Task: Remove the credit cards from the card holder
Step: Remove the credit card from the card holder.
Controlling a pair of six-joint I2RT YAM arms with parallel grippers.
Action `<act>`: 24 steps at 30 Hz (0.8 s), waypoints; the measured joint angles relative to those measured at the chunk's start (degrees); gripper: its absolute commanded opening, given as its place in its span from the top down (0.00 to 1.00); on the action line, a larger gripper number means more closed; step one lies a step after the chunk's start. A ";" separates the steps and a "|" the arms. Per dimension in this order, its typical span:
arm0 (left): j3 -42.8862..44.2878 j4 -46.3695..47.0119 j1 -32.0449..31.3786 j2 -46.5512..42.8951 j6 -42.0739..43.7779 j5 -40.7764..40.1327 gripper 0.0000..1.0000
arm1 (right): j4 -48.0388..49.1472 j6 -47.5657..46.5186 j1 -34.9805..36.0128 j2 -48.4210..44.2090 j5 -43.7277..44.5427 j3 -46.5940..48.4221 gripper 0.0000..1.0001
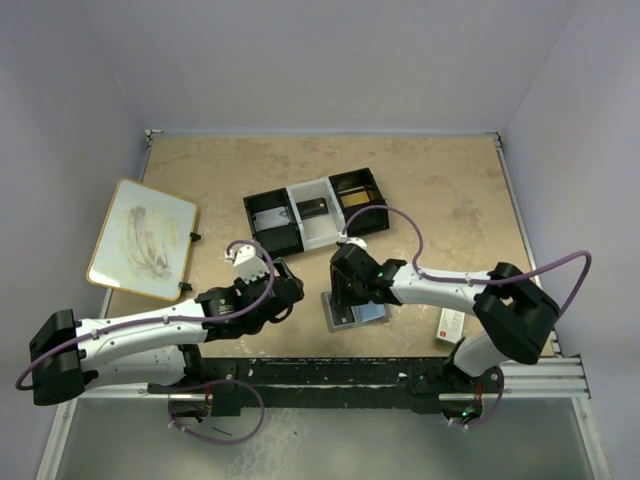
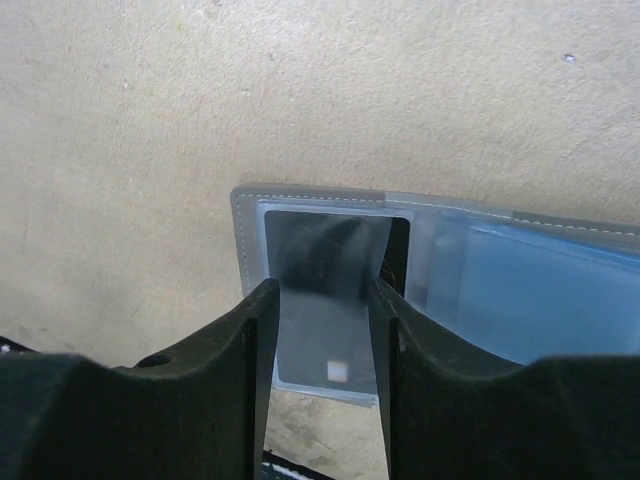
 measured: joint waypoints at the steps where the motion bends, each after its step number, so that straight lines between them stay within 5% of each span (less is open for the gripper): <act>1: 0.00 0.28 0.00 0.07 0.20 0.17 0.31 | 1.01 0.11 -0.74 -0.79 -1.18 -1.05 0.57; 13: -0.02 3.93 0.00 1.97 2.60 2.82 0.35 | 4.79 0.48 -5.38 -7.41 -7.50 -6.25 0.53; 24: 0.20 15.19 0.02 12.98 8.87 13.86 0.67 | 9.33 1.64 -10.67 -13.62 -11.45 -13.46 0.64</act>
